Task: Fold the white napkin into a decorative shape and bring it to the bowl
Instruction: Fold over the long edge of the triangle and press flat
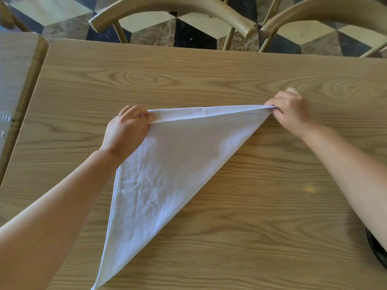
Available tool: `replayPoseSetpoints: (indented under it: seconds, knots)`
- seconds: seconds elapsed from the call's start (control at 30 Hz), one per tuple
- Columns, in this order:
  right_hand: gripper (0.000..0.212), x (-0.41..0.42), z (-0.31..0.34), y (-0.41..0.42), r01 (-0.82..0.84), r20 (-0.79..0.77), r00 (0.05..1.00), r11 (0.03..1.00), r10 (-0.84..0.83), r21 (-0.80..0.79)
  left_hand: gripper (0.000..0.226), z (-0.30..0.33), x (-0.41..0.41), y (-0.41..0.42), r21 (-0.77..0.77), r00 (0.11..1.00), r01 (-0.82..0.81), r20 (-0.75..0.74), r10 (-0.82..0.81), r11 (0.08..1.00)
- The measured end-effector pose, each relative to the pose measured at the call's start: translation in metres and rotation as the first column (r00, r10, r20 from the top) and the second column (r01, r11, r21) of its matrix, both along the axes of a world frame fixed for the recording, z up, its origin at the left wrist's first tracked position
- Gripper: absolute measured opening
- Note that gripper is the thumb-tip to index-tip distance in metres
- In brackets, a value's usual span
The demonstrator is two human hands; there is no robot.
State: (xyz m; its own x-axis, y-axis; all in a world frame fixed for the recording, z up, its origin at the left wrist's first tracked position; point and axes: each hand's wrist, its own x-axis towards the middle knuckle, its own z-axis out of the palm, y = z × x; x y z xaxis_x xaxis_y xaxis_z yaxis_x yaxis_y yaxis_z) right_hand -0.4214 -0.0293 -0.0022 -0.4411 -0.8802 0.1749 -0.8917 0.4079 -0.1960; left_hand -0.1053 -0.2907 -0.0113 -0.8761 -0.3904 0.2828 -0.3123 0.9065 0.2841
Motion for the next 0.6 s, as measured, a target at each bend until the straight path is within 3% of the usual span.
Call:
replayPoseSetpoints:
  seconds: [0.13,0.27,0.33,0.4,0.5,0.6]
  knots:
    - [0.021,-0.016,0.015,-0.017,0.164,0.258,0.948,0.981,-0.185,0.098,0.027,0.000,0.000,-0.002,0.013,1.000,-0.003,-0.001,0.003,1.000]
    - [0.013,-0.025,0.027,-0.024,0.139,0.469,0.852,0.965,-0.231,0.223,0.019,-0.002,-0.002,-0.004,0.031,0.999,-0.034,0.001,0.034,0.999]
    - [0.005,-0.024,0.035,-0.024,0.113,0.503,0.829,0.954,-0.245,0.279,0.019,-0.003,-0.002,-0.003,0.042,0.999,-0.047,0.000,0.047,0.998]
    - [0.011,-0.022,0.041,-0.023,0.083,0.524,0.817,0.947,-0.243,0.310,0.019,-0.003,-0.003,-0.002,0.045,0.998,-0.056,-0.006,0.056,0.997]
    - [0.020,-0.020,0.041,-0.020,0.095,0.574,0.781,0.954,-0.248,0.283,0.019,-0.002,-0.003,-0.001,0.061,0.997,-0.071,-0.014,0.072,0.996]
    - [0.011,-0.023,0.035,-0.016,0.147,0.562,0.782,0.957,-0.268,0.252,0.020,-0.001,-0.003,0.000,0.063,0.997,-0.076,-0.007,0.077,0.995]
